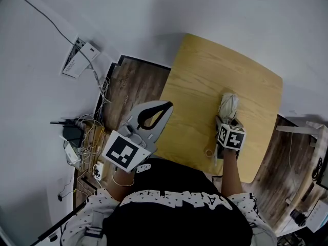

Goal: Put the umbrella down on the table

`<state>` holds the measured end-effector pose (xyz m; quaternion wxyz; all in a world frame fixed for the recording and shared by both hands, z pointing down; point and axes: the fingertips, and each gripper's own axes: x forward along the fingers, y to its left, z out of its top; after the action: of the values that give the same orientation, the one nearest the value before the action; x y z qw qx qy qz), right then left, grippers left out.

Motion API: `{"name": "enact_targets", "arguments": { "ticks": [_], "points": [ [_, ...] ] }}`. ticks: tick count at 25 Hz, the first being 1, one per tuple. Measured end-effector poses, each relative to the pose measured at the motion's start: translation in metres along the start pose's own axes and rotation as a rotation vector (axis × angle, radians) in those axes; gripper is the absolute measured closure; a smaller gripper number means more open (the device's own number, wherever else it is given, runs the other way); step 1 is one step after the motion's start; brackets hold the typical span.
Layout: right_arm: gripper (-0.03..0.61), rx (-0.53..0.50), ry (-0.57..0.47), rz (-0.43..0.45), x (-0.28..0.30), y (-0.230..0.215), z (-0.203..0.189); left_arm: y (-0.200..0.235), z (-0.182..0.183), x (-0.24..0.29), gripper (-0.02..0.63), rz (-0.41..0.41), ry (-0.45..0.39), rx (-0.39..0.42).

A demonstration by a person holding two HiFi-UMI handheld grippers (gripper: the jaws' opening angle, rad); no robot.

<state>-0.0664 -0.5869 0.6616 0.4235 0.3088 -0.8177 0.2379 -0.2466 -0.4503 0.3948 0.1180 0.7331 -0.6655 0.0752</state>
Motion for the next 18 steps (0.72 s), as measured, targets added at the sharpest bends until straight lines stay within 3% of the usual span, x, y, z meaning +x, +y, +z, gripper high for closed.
{"name": "enact_targets", "arguments": {
  "ticks": [18],
  "points": [
    [0.249,0.01,-0.135,-0.068,-0.04,-0.003,0.034,-0.007,0.014,0.003,0.612,-0.048,-0.076,0.0]
  ]
}}
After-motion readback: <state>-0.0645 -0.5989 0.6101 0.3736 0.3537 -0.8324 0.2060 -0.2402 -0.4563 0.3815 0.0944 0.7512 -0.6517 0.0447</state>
